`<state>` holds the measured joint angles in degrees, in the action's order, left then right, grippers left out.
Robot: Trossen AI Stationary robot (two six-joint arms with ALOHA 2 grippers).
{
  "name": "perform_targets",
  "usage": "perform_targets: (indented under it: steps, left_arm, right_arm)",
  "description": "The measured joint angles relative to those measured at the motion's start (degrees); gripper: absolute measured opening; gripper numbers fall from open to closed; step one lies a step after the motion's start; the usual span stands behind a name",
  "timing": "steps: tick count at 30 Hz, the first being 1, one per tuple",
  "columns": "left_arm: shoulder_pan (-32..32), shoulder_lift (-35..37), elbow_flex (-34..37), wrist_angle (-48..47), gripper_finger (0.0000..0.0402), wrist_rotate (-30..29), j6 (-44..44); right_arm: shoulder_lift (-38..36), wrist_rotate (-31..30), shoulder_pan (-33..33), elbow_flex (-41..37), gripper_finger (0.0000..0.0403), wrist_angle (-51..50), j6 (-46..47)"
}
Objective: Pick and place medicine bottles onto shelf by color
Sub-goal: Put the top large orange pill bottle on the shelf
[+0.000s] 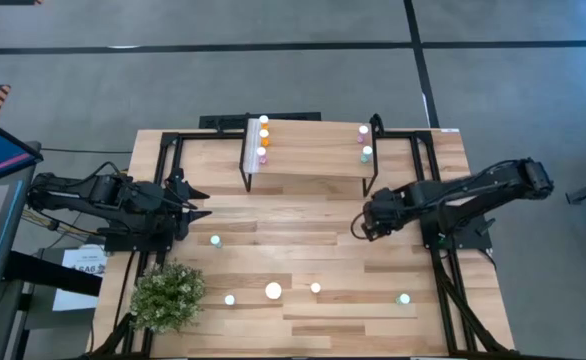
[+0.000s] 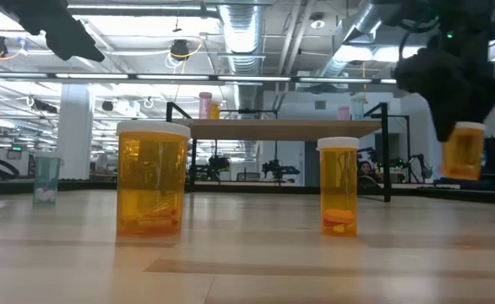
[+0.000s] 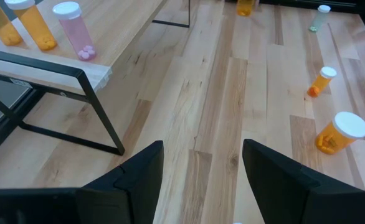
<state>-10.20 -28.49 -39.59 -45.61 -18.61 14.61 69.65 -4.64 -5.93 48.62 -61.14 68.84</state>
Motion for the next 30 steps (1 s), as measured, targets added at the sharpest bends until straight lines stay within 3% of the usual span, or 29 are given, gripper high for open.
perform_targets:
  steps: [17, 24, 30]
  left_arm:
    - [0.0, 0.0, 0.0, -0.01, 0.0206, 0.0, -0.02]
    - [-0.02, 0.0, 0.0, -0.01, 0.0206, 0.02, -0.02]
    - [0.0, 0.0, 0.0, -0.01, 0.0206, 0.0, -0.02]
  right_arm:
    - [0.0, -2.54, 9.89, 12.83, 0.0219, 3.05, -5.32]
    - [-0.02, -3.04, 12.57, 16.51, 0.0223, 6.72, -15.66]
    - [-0.02, -3.03, 15.12, 17.6, 0.0222, 11.58, -16.44]
